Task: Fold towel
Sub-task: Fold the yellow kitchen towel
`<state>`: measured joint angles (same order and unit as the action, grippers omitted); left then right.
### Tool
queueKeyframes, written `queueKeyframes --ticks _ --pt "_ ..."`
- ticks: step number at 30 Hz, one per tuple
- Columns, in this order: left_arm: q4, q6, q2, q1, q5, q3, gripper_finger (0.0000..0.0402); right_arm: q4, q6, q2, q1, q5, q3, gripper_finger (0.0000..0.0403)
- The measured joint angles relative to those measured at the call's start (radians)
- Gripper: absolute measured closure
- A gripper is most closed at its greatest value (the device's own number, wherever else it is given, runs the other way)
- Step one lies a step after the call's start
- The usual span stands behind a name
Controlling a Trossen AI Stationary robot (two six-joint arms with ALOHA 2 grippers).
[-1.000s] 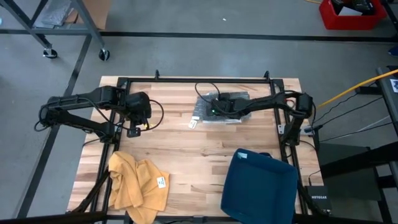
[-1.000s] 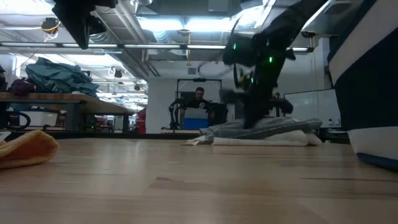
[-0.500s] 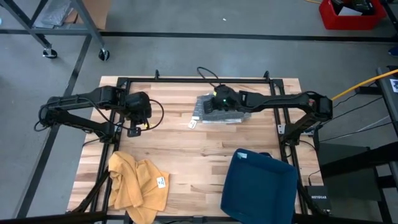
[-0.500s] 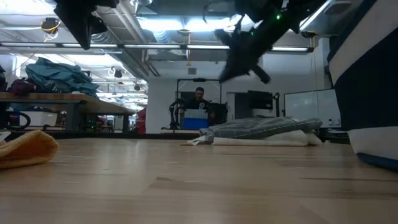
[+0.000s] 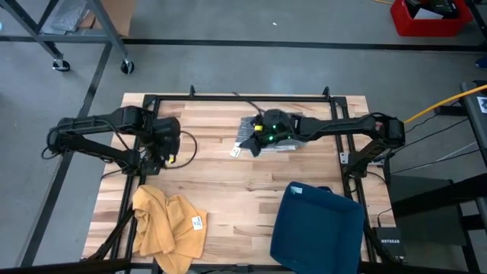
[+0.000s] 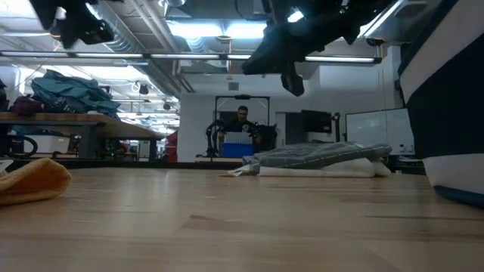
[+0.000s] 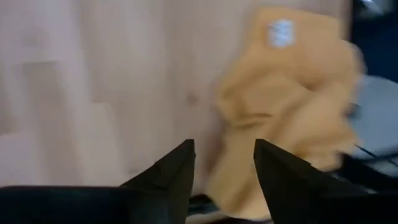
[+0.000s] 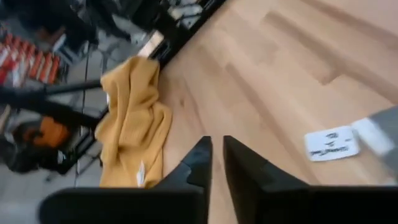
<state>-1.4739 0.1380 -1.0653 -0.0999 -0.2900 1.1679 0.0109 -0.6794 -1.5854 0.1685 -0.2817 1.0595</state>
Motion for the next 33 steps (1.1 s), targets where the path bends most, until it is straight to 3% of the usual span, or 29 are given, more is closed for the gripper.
queueKeyframes --ticks 4,9,14,22,27,33 --pt "-0.012 0.025 0.000 0.113 -0.091 0.000 0.0236 -0.002 0.007 -0.029 -0.070 0.023 0.000 0.0307" --pt "0.009 -0.003 -0.004 0.309 -0.095 0.000 0.0244 0.004 0.008 -0.070 -0.158 0.114 0.000 0.0265" --pt "0.111 -0.150 -0.021 0.505 -0.091 0.000 0.0246 0.054 0.007 -0.112 -0.244 0.133 0.000 0.0249" --pt "0.278 -0.318 -0.119 0.813 0.085 0.000 0.0246 0.265 -0.001 -0.177 -0.401 0.160 0.000 0.0251" --pt "0.359 -0.365 -0.242 0.954 0.207 0.000 0.0247 0.349 -0.008 -0.201 -0.486 0.286 0.000 0.0251" --pt "0.464 -0.429 -0.416 1.076 0.217 0.000 0.0247 0.366 -0.092 -0.221 -0.565 0.483 0.001 0.0251"
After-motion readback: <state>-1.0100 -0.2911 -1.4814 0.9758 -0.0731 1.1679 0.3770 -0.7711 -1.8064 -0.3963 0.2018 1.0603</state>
